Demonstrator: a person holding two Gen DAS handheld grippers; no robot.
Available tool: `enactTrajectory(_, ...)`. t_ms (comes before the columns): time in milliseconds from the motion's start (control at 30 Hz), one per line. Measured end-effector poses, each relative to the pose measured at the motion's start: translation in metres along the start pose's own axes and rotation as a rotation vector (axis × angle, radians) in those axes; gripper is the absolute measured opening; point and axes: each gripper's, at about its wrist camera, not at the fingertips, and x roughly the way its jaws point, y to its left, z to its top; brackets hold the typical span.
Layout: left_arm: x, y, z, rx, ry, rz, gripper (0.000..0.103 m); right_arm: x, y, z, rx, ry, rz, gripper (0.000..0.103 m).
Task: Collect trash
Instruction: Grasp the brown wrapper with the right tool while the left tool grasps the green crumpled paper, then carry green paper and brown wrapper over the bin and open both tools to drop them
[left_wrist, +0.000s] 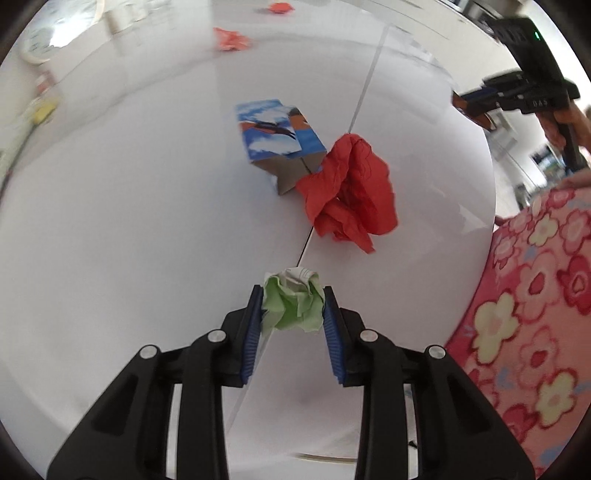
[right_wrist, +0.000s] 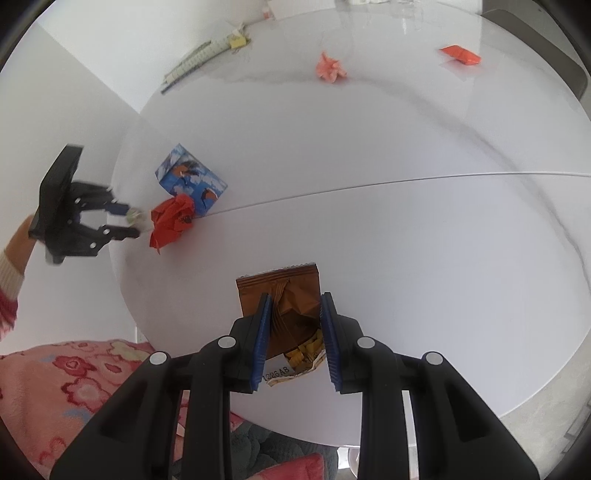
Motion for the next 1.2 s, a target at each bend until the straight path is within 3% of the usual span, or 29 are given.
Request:
enactTrajectory(100, -0.033, -0.03, 0.01, -0.013, -0.047, 0.012, 0.031, -0.022, -0.014, -0.019, 0.034, -0.049, 0.002, 0.028)
enactTrajectory(233, -0.063, -0.101, 0.052, 0.081, -0.154, -0.002, 0.032, -0.06, -0.043, -0.061, 0.111, -0.109, -0.034, 0.028)
enactTrajectory(367, -0.059, -0.184, 0.111, 0.149, -0.222, -0.113, 0.032, -0.095, -0.074, -0.115, 0.22, -0.153, -0.12, 0.028)
enactTrajectory(533, -0.011, -0.287, 0.168, 0.218, -0.158, -0.269, 0.032, -0.127, -0.114, -0.199, 0.414, -0.151, -0.3, 0.028)
enactTrajectory(767, 0.069, -0.413, 0.198, 0.351, -0.01, -0.349, 0.032, -0.142, -0.146, -0.284, 0.644, -0.173, -0.372, 0.028)
enactTrajectory(933, 0.099, -0.454, 0.207, 0.438, 0.075, -0.359, 0.032, -0.149, -0.153, -0.316, 0.715, -0.201, -0.372, 0.028)
enactTrajectory(1200, 0.099, -0.477, 0.209, 0.478, 0.071, -0.293, 0.036, -0.141, -0.155, -0.325, 0.746, -0.195, -0.359, 0.029)
